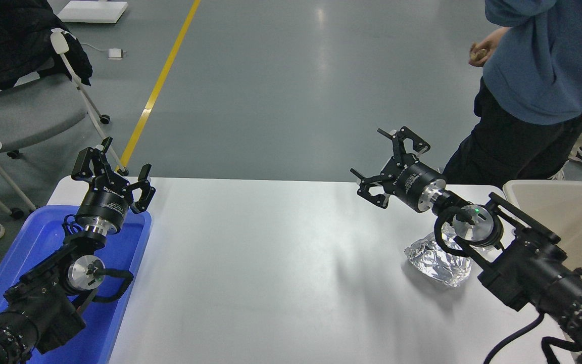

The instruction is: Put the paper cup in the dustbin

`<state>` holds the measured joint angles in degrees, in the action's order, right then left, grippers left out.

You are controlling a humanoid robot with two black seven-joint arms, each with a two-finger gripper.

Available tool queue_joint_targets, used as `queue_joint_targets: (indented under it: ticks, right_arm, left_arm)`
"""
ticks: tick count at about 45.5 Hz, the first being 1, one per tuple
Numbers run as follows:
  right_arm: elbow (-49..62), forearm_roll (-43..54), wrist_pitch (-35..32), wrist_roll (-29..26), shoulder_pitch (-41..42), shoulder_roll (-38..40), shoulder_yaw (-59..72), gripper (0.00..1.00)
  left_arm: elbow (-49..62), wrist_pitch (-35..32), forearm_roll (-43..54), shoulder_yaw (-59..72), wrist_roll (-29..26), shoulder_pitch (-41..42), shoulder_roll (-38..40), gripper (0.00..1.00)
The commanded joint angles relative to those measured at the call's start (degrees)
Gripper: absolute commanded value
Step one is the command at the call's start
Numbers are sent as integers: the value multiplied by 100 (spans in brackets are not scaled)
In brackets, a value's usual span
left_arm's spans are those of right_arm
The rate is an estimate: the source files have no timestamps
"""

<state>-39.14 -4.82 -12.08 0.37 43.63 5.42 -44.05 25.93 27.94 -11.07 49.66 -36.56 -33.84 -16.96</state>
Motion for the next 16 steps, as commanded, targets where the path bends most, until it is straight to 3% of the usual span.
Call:
queue_joint_targets:
  ticks: [1,16]
  right_arm:
    - [451,-11,-66,236,-29,-490,-69,100]
    - [618,-28,-75,245,-170,-499,19,100]
  left_arm:
    - [0,0,0,0,0,0,0,100]
    - [0,0,0,0,0,0,0,100]
